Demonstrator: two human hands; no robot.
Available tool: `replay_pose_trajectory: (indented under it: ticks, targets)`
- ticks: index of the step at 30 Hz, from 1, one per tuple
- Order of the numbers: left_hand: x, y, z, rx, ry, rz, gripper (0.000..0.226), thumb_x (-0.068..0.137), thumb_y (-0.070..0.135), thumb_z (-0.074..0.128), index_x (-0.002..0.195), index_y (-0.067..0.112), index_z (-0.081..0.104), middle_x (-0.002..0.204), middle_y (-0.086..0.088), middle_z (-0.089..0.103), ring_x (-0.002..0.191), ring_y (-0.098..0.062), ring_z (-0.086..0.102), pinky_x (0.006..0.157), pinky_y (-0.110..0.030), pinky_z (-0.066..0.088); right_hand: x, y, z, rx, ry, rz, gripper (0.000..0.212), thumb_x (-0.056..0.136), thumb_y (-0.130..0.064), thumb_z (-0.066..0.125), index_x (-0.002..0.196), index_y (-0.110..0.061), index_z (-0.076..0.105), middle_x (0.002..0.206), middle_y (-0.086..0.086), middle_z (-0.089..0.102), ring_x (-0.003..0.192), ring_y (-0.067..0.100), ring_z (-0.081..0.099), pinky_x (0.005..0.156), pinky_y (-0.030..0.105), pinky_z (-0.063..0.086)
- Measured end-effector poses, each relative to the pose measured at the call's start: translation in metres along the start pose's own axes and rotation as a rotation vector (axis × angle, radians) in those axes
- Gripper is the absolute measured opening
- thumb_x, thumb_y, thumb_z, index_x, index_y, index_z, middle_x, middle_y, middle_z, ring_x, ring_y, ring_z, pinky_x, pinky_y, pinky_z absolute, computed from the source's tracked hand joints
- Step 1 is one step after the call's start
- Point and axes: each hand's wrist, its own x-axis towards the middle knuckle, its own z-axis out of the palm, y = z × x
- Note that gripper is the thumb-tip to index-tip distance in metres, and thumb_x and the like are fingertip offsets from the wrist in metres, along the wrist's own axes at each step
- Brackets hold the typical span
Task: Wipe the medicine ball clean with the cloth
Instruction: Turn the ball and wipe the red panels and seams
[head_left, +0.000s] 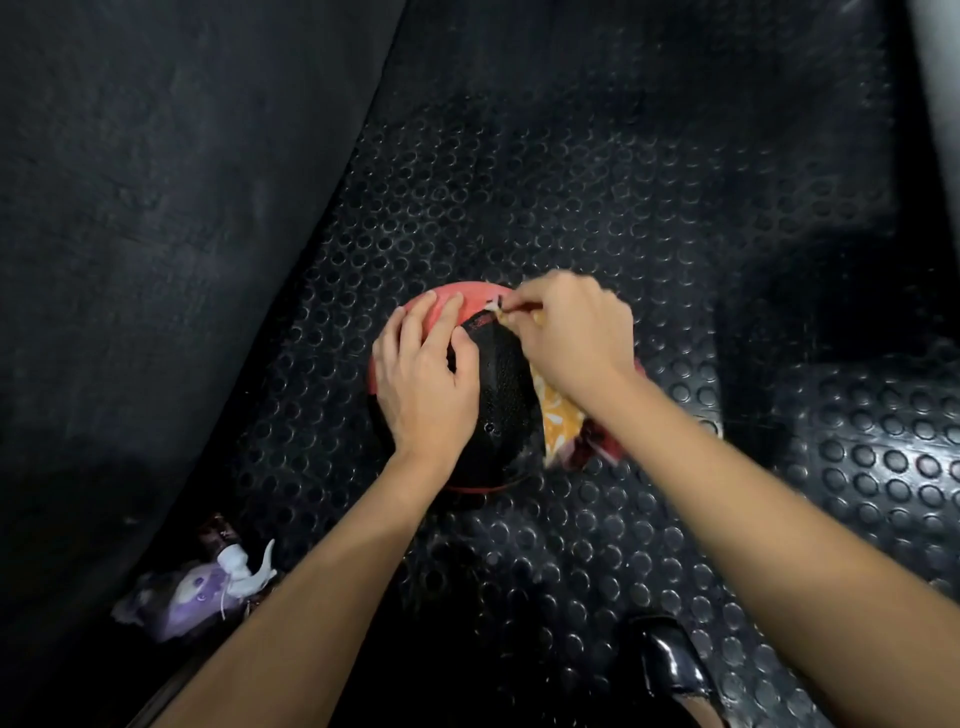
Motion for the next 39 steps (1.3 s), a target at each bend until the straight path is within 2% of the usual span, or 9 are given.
replay_pose_trajectory:
  ticks: [4,9,14,19,24,28,34,39]
  targets:
    - [0.0,0.002,0.001,-0.007,0.003,-0.013,0.055,0.09,0.04,0.024,0.132,0.025,0.056,0.141,0.004,0.05,0.134,-0.023,0.036,0.111,-0.043,0.03,0.017,0.0,-0.003,0.003,-0.024,0.048,0.02,0.092,-0.028,0.057,0.106,-0.036,0.068,0.113,-0.007,0.066,0.103,0.021,0.061,0.078,0.027,0.041]
    - [0.003,-0.003,-0.002,-0.022,-0.003,-0.007,0.055,0.09,0.041,0.023,0.132,0.027,0.056,0.141,0.005,0.05,0.134,-0.022,0.036,0.112,-0.042,0.029,-0.009,0.0,0.001,-0.007,-0.014,-0.047,0.021,0.092,-0.032,0.056,0.108,-0.039,0.067,0.114,-0.009,0.064,0.101,0.02,0.061,0.078,0.028,0.042]
    - [0.001,-0.001,0.0,-0.015,-0.007,-0.009,0.055,0.09,0.042,0.024,0.132,0.027,0.056,0.141,0.006,0.05,0.134,-0.021,0.036,0.111,-0.04,0.027,0.013,0.01,0.0,0.073,-0.014,0.1,0.019,0.09,-0.029,0.059,0.105,-0.037,0.069,0.113,-0.009,0.066,0.105,0.02,0.06,0.084,0.03,0.043]
    - [0.003,-0.004,-0.003,-0.027,-0.004,-0.004,0.055,0.09,0.042,0.024,0.131,0.027,0.057,0.14,0.006,0.05,0.133,-0.022,0.037,0.111,-0.039,0.028,-0.015,0.009,0.006,0.113,0.01,0.054,0.018,0.09,-0.033,0.059,0.103,-0.039,0.069,0.111,-0.012,0.065,0.101,0.018,0.061,0.078,0.028,0.041]
    - [0.002,0.001,0.0,-0.025,-0.012,-0.008,0.055,0.09,0.042,0.024,0.131,0.027,0.058,0.14,0.007,0.05,0.133,-0.021,0.036,0.111,-0.043,0.03,0.008,0.02,0.005,0.149,0.01,0.202,0.018,0.089,-0.028,0.06,0.101,-0.038,0.069,0.111,-0.011,0.067,0.103,0.019,0.06,0.077,0.027,0.038]
    - [0.004,-0.006,-0.003,-0.043,-0.009,0.0,0.055,0.09,0.042,0.024,0.131,0.027,0.057,0.141,0.007,0.05,0.133,-0.021,0.037,0.11,-0.042,0.032,-0.021,0.012,0.009,0.163,0.014,0.091,0.016,0.09,-0.033,0.06,0.102,-0.038,0.069,0.11,-0.014,0.065,0.098,0.016,0.06,0.076,0.027,0.038]
    - [0.002,0.0,0.001,-0.019,-0.013,0.001,0.054,0.09,0.042,0.025,0.131,0.028,0.057,0.141,0.008,0.049,0.134,-0.021,0.036,0.11,-0.042,0.03,-0.001,0.026,0.006,0.219,0.042,0.266,0.017,0.088,-0.029,0.061,0.101,-0.037,0.07,0.11,-0.01,0.067,0.106,0.02,0.059,0.082,0.029,0.04]
    - [0.005,-0.004,-0.003,-0.044,0.005,-0.024,0.055,0.089,0.042,0.024,0.13,0.028,0.058,0.14,0.009,0.051,0.133,-0.019,0.037,0.11,-0.038,0.029,-0.032,0.015,0.013,0.207,0.037,0.132,0.018,0.089,-0.033,0.059,0.103,-0.038,0.069,0.11,-0.013,0.065,0.102,0.018,0.059,0.08,0.029,0.039]
